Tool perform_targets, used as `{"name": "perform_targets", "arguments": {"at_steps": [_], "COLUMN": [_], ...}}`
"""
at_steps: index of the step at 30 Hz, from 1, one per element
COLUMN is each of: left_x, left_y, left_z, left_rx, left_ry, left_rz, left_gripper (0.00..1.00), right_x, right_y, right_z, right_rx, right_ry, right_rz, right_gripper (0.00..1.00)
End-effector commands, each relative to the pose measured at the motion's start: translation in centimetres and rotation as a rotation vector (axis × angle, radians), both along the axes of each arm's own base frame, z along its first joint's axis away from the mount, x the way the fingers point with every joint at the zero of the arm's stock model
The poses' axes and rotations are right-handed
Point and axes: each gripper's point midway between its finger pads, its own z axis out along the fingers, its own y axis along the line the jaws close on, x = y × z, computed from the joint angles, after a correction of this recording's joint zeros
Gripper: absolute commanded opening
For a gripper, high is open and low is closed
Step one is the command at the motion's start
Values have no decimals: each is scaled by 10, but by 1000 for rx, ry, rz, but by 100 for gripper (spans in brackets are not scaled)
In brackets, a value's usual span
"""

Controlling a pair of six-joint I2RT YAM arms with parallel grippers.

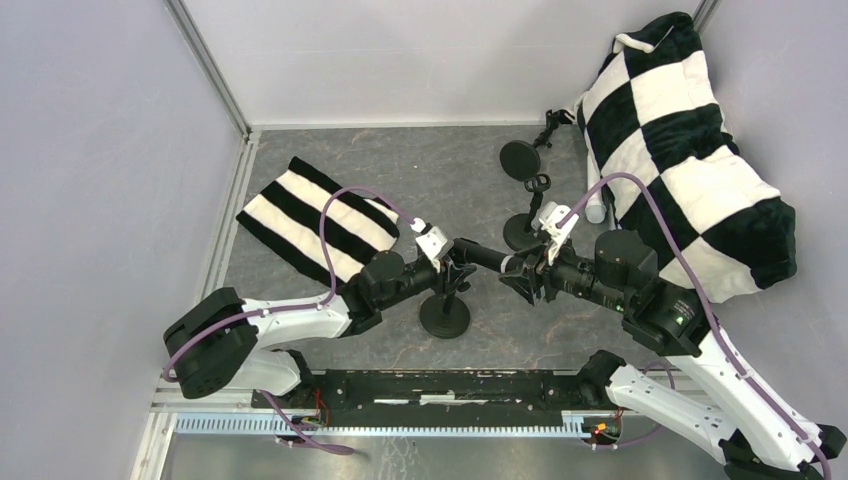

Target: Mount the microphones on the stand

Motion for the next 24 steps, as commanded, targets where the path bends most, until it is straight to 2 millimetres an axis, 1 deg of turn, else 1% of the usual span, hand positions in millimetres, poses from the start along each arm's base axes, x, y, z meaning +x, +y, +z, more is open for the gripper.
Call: {"name": "perform_targets", "arguments": {"at_steps": [1, 3, 5, 7, 10, 14, 20, 24], "left_x": [4, 2, -1, -2, -4, -8, -16, -25], "left_y": [-1, -4, -8, -10, -12, -13, -15, -20], "left_z": [-9, -9, -6, -2, -2, -1, -1, 6], "left_rx": [82, 90, 87, 81, 87, 93, 91, 75], "left_ry": [-42, -40, -46, -54, -60, -72, -74, -87], "left_rz": [-12, -35, -60, -75, -90, -111, -140, -163], "left_gripper": [2, 2, 2, 2, 2, 2, 2, 2], "right_x": [5, 8, 11, 14, 18, 22, 30, 37], "right_y": [4, 5, 5, 7, 12, 18, 28, 35], "right_z": [-9, -14, -21, -28, -34, -41, -50, -55], "right_rx": [-14, -28, -55, -78, -94, -110, -118, -114], "right_ry": [14, 25, 39, 56, 84, 105, 131, 132], "right_rz": [0, -9, -19, -22, -18, -16, -11, -11], "right_gripper": [20, 8, 4, 3, 2, 0, 0, 0]}}
